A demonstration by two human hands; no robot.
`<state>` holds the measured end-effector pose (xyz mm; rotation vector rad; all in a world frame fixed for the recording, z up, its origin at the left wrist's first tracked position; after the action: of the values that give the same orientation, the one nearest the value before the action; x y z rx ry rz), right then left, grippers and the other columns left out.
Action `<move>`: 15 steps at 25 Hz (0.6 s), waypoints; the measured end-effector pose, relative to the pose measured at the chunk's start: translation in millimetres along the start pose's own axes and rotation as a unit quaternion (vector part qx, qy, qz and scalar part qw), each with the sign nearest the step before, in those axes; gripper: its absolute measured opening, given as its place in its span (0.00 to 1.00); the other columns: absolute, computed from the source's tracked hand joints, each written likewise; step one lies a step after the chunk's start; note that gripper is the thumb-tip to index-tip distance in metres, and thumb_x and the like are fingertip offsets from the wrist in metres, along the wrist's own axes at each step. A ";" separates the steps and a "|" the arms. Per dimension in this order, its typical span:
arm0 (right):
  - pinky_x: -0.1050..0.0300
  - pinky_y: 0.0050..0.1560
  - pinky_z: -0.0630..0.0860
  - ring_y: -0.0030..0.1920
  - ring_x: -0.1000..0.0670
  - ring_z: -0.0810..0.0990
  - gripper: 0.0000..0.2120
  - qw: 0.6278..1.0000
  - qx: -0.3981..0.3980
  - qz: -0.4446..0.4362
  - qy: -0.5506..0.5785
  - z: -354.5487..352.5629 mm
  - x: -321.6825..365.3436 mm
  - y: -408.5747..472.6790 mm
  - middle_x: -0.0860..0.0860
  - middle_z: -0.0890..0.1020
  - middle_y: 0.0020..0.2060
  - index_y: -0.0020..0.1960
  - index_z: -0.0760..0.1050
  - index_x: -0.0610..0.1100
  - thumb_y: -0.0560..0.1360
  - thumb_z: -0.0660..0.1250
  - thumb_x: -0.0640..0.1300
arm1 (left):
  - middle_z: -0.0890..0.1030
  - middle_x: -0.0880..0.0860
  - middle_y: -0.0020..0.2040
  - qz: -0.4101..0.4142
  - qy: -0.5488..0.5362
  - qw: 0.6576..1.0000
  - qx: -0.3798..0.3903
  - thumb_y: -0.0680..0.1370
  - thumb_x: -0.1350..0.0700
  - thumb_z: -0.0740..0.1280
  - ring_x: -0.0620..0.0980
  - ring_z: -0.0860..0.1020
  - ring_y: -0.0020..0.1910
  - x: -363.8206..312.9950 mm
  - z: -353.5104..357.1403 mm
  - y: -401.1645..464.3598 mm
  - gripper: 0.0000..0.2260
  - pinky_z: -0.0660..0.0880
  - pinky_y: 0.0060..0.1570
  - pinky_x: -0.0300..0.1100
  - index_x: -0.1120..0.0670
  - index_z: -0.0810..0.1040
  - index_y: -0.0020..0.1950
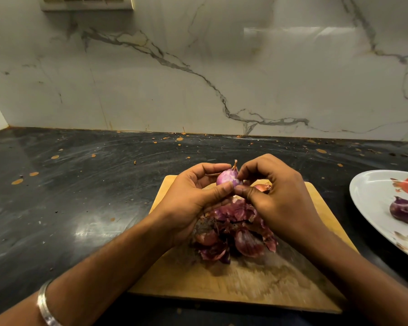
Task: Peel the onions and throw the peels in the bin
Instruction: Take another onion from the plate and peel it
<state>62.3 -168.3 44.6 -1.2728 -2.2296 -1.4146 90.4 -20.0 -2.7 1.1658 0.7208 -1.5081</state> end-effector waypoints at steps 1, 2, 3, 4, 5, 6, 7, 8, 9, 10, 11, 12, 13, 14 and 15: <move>0.61 0.44 0.75 0.43 0.54 0.79 0.10 1.000 0.004 -0.004 -0.005 0.3 0.8 0.2 0.54 0.80 0.41 0.43 0.78 0.45 0.69 0.77 0.34 | 0.84 0.60 0.54 0.004 -0.002 1.000 0.001 0.65 0.62 0.75 0.53 0.84 0.50 -0.3 -0.4 0.2 0.21 0.81 0.45 0.42 0.59 0.80 0.57; 0.59 0.43 0.75 0.42 0.54 0.78 0.11 1.000 0.007 -0.008 -0.010 0.6 1.6 0.0 0.54 0.79 0.40 0.43 0.78 0.45 0.69 0.77 0.34 | 0.84 0.60 0.54 0.008 -0.002 1.000 0.003 0.64 0.62 0.76 0.53 0.84 0.50 -0.8 -0.6 0.0 0.20 0.81 0.45 0.42 0.58 0.81 0.56; 0.59 0.42 0.74 0.42 0.54 0.78 0.11 1.000 0.011 -0.012 -0.013 1.0 2.2 -0.3 0.54 0.79 0.39 0.42 0.77 0.45 0.69 0.77 0.33 | 0.84 0.60 0.53 0.009 -0.002 1.000 0.005 0.64 0.62 0.76 0.53 0.84 0.50 -0.9 -0.4 -0.1 0.20 0.81 0.45 0.42 0.58 0.82 0.55; 0.58 0.41 0.74 0.42 0.54 0.77 0.12 1.000 0.013 -0.016 -0.014 1.5 2.8 -0.5 0.55 0.78 0.39 0.41 0.77 0.45 0.69 0.76 0.32 | 0.84 0.60 0.53 0.008 -0.003 1.000 0.008 0.64 0.62 0.76 0.53 0.84 0.50 -0.5 -0.3 -0.4 0.19 0.81 0.45 0.42 0.57 0.82 0.54; 0.57 0.40 0.74 0.41 0.53 0.77 0.12 1.000 0.013 -0.018 -0.013 2.1 3.2 -0.7 0.55 0.78 0.39 0.41 0.76 0.45 0.68 0.76 0.32 | 0.84 0.60 0.53 0.005 -0.005 1.000 0.010 0.64 0.63 0.76 0.53 0.84 0.51 0.5 0.0 -0.7 0.19 0.82 0.45 0.42 0.57 0.82 0.54; 0.56 0.39 0.75 0.41 0.53 0.77 0.12 1.000 0.011 -0.021 -0.013 2.1 3.3 -0.7 0.55 0.78 0.38 0.40 0.76 0.44 0.69 0.76 0.31 | 0.84 0.60 0.53 0.001 -0.010 1.000 0.012 0.65 0.63 0.76 0.54 0.84 0.51 1.2 0.7 -1.1 0.18 0.82 0.45 0.43 0.57 0.82 0.55; 0.54 0.38 0.75 0.41 0.52 0.77 0.12 1.000 0.009 -0.025 -0.013 2.2 3.4 -0.7 0.54 0.77 0.38 0.40 0.76 0.44 0.69 0.75 0.31 | 0.84 0.60 0.53 -0.003 -0.014 1.000 0.012 0.66 0.63 0.75 0.54 0.84 0.51 2.4 1.5 -1.5 0.18 0.82 0.46 0.43 0.57 0.82 0.55; 0.53 0.37 0.75 0.41 0.52 0.76 0.11 0.999 0.009 -0.030 -0.014 2.4 3.5 -1.0 0.54 0.77 0.38 0.40 0.76 0.43 0.69 0.75 0.30 | 0.84 0.60 0.53 -0.009 -0.019 1.000 0.012 0.66 0.63 0.75 0.54 0.84 0.50 3.6 2.7 -2.2 0.18 0.82 0.46 0.44 0.57 0.81 0.55; 0.52 0.37 0.75 0.41 0.52 0.76 0.11 0.999 0.009 -0.035 -0.016 2.7 3.4 -1.1 0.53 0.77 0.38 0.40 0.75 0.43 0.69 0.74 0.30 | 0.84 0.59 0.53 -0.015 -0.021 1.000 0.013 0.67 0.63 0.75 0.53 0.84 0.50 4.4 3.9 -2.1 0.18 0.83 0.47 0.44 0.57 0.81 0.55; 0.52 0.37 0.75 0.41 0.52 0.76 0.11 0.999 0.011 -0.039 -0.019 3.3 3.4 -1.1 0.53 0.76 0.39 0.40 0.75 0.43 0.70 0.73 0.30 | 0.84 0.59 0.54 -0.021 -0.023 0.999 0.013 0.67 0.62 0.74 0.53 0.84 0.50 4.7 5.2 -2.2 0.17 0.83 0.48 0.45 0.56 0.82 0.56; 0.52 0.38 0.75 0.41 0.52 0.75 0.11 0.999 0.013 -0.044 -0.023 4.1 3.7 -0.9 0.53 0.76 0.40 0.41 0.75 0.43 0.70 0.72 0.30 | 0.83 0.59 0.56 -0.029 -0.026 0.999 0.014 0.67 0.62 0.74 0.52 0.84 0.51 4.5 6.1 -2.0 0.18 0.83 0.49 0.45 0.55 0.82 0.56; 0.54 0.38 0.75 0.42 0.53 0.75 0.11 0.998 0.016 -0.048 -0.024 4.9 4.5 -0.8 0.53 0.76 0.41 0.42 0.74 0.43 0.71 0.72 0.30 | 0.83 0.59 0.58 -0.036 -0.032 0.999 0.014 0.68 0.62 0.73 0.52 0.84 0.51 3.6 6.6 -2.0 0.18 0.83 0.50 0.45 0.55 0.82 0.57; 0.57 0.38 0.75 0.42 0.54 0.75 0.12 0.998 0.022 -0.052 -0.021 5.4 5.3 -0.8 0.54 0.76 0.42 0.43 0.74 0.45 0.71 0.73 0.31 | 0.83 0.60 0.58 -0.042 -0.041 0.998 0.014 0.68 0.62 0.72 0.52 0.84 0.51 2.5 6.7 -2.1 0.18 0.82 0.50 0.45 0.55 0.83 0.57; 0.60 0.38 0.75 0.43 0.54 0.75 0.13 0.998 0.031 -0.054 -0.014 5.8 5.7 -0.8 0.54 0.76 0.43 0.44 0.74 0.46 0.70 0.75 0.33 | 0.83 0.61 0.58 -0.047 -0.052 0.997 0.016 0.68 0.63 0.72 0.53 0.84 0.51 1.1 6.7 -2.5 0.18 0.82 0.50 0.45 0.56 0.82 0.58; 0.61 0.38 0.76 0.44 0.54 0.75 0.14 0.998 0.041 -0.053 -0.010 6.1 5.7 -0.7 0.53 0.76 0.44 0.45 0.74 0.46 0.68 0.77 0.35 | 0.83 0.62 0.58 -0.049 -0.061 0.997 0.020 0.69 0.63 0.71 0.54 0.84 0.50 0.1 7.3 -2.6 0.18 0.81 0.50 0.45 0.57 0.82 0.58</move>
<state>59.8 -160.3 44.3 -1.1633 -2.3750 -1.3365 85.8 -25.8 -0.6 1.0705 0.6755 -1.6685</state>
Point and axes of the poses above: each hand's wrist, its own y-axis towards the middle knuckle, its own z-axis out of the palm, x = y × z, the point moved 6 cm from there along y, towards the middle knuckle
